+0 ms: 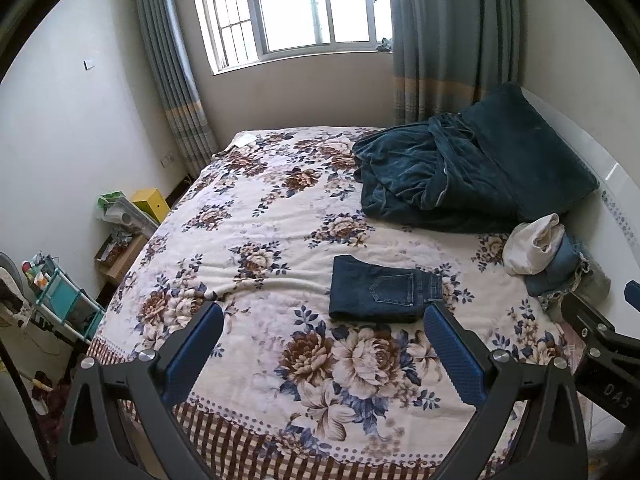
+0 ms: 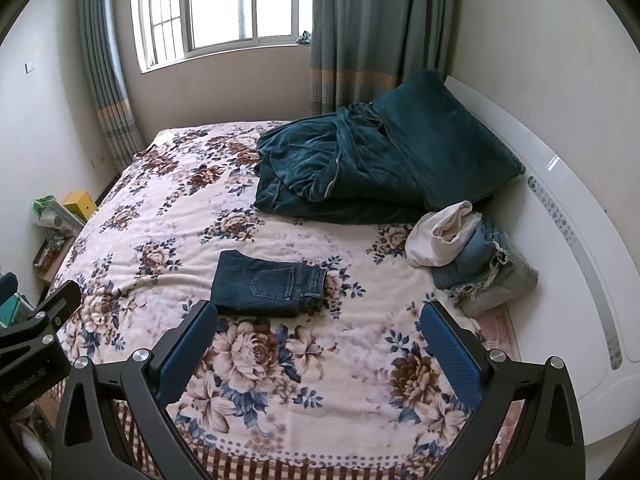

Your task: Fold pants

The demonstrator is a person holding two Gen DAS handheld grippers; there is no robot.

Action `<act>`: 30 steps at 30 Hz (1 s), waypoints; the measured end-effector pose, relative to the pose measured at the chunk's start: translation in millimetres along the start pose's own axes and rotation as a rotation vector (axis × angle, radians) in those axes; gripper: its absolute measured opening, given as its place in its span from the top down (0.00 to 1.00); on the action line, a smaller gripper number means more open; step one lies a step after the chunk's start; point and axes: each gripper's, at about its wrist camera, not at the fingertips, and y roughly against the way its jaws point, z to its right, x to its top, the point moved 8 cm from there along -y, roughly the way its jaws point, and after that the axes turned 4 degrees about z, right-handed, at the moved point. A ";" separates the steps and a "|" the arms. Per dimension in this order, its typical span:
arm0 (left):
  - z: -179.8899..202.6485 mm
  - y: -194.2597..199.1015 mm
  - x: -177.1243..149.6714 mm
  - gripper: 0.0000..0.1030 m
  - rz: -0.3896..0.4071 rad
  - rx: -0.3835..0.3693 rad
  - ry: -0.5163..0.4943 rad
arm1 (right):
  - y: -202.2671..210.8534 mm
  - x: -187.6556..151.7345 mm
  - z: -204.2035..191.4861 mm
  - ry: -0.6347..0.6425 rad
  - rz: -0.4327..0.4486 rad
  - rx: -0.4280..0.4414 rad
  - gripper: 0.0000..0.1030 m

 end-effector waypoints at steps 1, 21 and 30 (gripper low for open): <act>-0.3 0.5 0.1 0.00 0.000 -0.002 0.001 | 0.9 0.9 -1.3 0.003 0.003 -0.001 0.00; -3.4 3.0 4.0 0.00 0.012 0.006 0.002 | 5.9 5.8 -3.8 0.001 0.002 0.008 0.00; -7.5 4.2 7.3 0.00 0.021 0.012 0.004 | 6.4 7.1 -3.5 0.004 0.005 0.007 0.00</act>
